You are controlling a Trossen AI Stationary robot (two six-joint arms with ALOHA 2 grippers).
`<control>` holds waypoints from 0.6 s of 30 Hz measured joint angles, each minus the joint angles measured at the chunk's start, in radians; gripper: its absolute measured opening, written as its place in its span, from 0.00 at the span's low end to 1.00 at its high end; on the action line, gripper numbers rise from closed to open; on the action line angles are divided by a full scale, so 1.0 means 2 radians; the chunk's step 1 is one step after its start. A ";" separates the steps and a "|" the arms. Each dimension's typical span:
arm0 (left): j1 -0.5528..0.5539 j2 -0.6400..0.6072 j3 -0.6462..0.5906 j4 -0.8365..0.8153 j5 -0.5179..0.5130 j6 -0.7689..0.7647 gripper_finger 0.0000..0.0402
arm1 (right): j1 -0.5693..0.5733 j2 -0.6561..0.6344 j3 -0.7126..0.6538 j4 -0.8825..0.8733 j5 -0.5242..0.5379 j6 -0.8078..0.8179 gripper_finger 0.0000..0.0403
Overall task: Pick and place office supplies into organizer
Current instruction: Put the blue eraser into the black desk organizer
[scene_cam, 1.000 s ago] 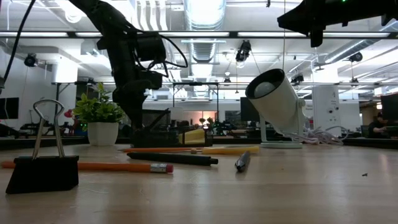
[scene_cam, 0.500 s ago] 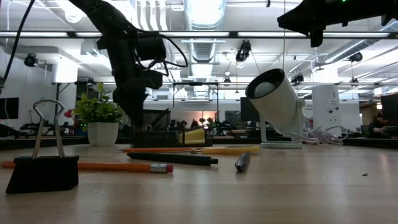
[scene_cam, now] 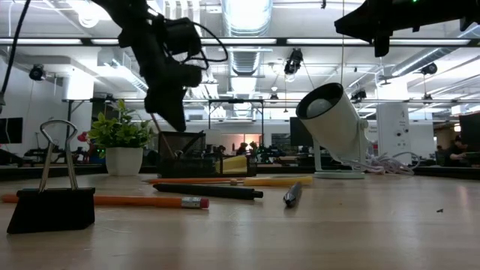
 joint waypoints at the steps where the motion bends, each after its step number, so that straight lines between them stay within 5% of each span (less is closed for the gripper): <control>1: -0.001 0.000 0.005 0.000 0.013 0.000 0.15 | 0.000 0.000 0.000 0.000 0.000 0.000 0.15; 10: -0.030 -0.004 0.060 0.001 0.139 -0.001 0.15 | 0.000 0.000 0.000 0.000 0.000 0.000 0.15; 18: -0.081 -0.004 0.102 0.000 0.152 -0.025 0.15 | 0.000 0.000 0.000 0.000 0.000 0.000 0.15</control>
